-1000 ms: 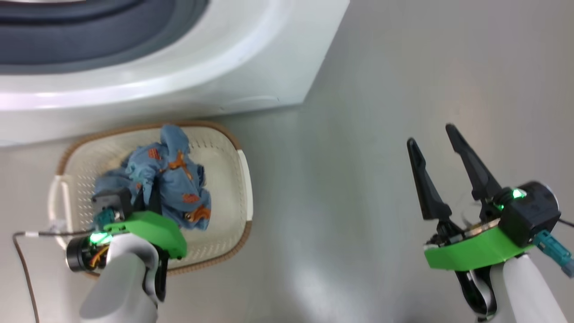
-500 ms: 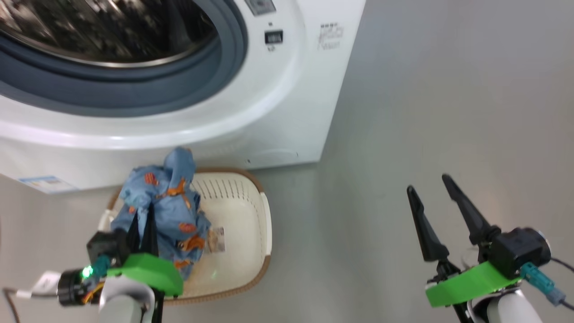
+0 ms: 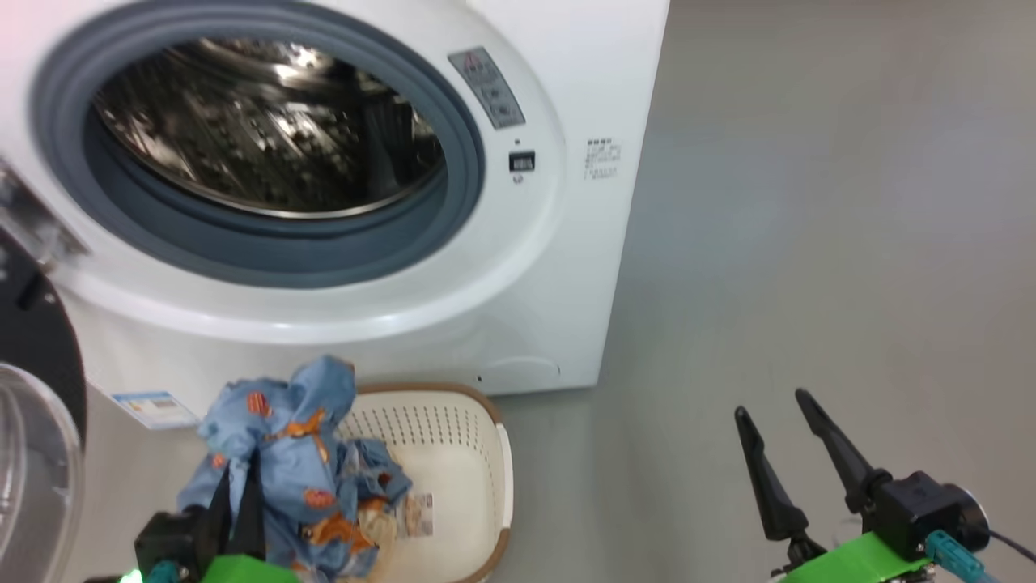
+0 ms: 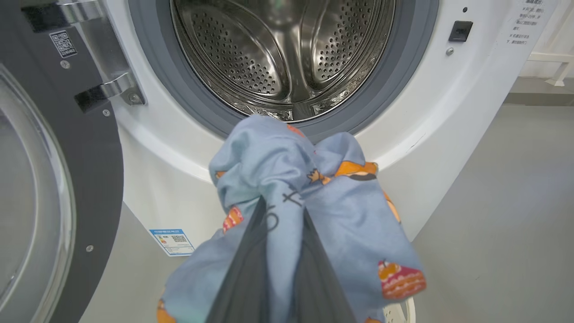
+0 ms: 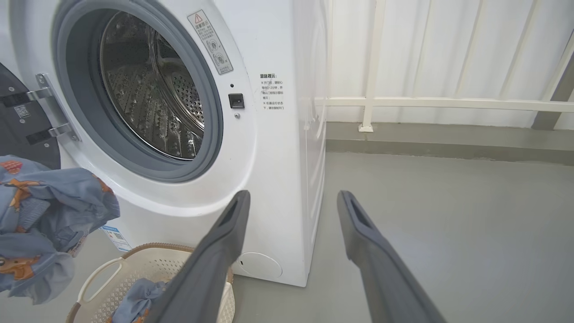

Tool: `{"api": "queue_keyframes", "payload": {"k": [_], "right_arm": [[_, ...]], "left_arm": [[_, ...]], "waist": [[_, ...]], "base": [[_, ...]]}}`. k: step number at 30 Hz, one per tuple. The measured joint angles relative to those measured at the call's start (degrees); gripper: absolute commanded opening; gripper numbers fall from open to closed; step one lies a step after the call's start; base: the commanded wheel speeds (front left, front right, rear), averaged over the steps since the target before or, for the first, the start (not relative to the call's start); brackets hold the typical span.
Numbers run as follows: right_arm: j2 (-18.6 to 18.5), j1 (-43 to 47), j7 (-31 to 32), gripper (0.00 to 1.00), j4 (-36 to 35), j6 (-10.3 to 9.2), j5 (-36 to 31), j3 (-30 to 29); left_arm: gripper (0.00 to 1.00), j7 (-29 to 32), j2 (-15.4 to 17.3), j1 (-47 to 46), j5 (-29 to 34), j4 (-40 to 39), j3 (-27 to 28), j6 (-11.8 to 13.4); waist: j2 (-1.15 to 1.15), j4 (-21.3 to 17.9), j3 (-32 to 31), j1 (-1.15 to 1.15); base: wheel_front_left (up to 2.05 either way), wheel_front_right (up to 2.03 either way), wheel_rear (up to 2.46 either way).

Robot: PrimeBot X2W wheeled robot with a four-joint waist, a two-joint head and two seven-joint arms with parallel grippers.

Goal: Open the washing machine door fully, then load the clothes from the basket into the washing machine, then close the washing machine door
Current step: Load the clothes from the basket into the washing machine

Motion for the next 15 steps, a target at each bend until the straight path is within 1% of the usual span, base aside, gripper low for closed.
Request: {"api": "queue_keyframes", "payload": {"k": [8,15], "right_arm": [[0.7,3.7,1.5,1.0,-0.7,0.0,-0.4,-0.5],[1.1,4.4,2.5,1.0,-2.4,0.0,-0.9,-0.6]], "left_arm": [[0.0,3.1,1.6,6.5,0.0,-7.3,0.0,1.6],[0.0,4.9,2.5,9.2,0.0,-11.3,0.0,2.7]], "waist": [[0.0,0.6,-5.3,0.0],[0.0,0.9,-7.9,0.0]], "base": [[0.0,0.0,0.0],[0.0,0.0,0.0]]}}
